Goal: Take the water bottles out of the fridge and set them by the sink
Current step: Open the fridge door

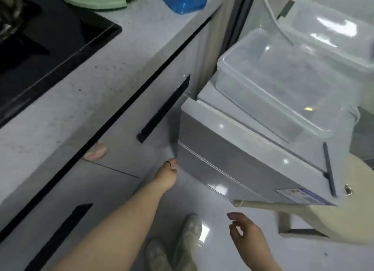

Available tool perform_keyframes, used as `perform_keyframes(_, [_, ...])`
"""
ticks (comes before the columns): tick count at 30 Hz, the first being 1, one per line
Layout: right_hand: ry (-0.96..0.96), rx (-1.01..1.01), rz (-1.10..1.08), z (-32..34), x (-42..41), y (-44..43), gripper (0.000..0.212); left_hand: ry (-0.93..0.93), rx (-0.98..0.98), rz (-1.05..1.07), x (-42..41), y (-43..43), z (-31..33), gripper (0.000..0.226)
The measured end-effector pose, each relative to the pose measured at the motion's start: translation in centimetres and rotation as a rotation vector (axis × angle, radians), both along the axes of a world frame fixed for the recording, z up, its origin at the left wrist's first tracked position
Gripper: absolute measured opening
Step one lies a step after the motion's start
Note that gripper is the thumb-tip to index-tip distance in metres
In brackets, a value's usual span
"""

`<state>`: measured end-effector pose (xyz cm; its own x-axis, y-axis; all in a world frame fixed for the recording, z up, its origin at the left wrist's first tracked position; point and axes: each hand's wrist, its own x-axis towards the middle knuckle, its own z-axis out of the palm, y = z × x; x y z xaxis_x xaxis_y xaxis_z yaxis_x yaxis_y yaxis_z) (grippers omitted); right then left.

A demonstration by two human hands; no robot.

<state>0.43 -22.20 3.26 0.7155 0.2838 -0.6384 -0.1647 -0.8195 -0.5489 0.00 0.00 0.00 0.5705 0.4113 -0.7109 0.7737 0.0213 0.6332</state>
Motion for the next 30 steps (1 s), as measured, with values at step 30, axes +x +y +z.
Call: perform_keyframes(30, [0.39,0.19,-0.923,-9.5,-1.1,11.1,0.057,0.206,0.121,-0.391,-3.2,2.8,-12.8,0.049])
